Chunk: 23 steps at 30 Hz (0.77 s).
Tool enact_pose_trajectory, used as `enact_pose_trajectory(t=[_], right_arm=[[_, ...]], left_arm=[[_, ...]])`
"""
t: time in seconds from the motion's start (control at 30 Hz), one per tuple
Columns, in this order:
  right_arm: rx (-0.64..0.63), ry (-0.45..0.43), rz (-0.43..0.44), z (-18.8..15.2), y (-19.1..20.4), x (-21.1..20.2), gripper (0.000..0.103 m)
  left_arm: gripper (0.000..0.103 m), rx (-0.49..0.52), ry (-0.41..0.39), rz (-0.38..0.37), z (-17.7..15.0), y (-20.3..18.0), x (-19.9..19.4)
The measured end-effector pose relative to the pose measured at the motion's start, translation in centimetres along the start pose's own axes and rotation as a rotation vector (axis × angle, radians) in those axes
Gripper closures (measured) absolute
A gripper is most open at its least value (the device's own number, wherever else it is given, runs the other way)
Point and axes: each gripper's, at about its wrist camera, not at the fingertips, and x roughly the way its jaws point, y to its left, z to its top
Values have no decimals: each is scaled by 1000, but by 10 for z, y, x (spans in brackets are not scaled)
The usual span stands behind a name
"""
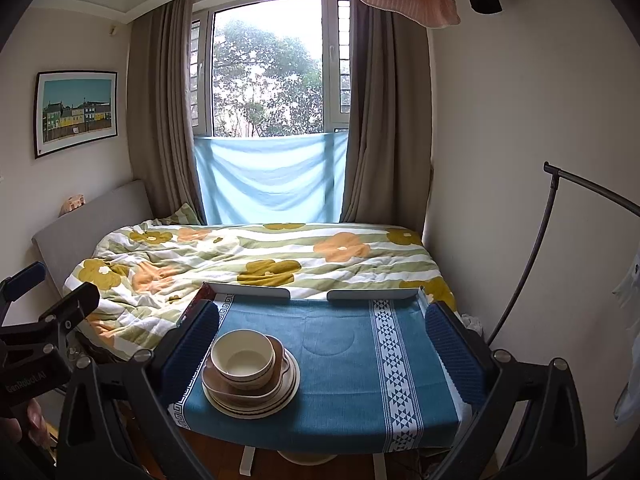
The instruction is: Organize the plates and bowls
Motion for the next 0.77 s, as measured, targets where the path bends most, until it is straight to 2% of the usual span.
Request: enact_pose_trajectory(t=[0.3,0.43,0.57,0.77], right_arm=[[6,-8,1,1,-1,0,1],[6,-7,1,1,-1,0,1],[8,-4,1,2,-1,0,1],[8,-6,0,1,0,0,1]], left_arm=[[0,9,-16,14,2,-5,1],[0,11,-57,40,3,-6,-3],[0,32,-57,85,3,-9,0],[0,25,-48,71,2,-7,4]])
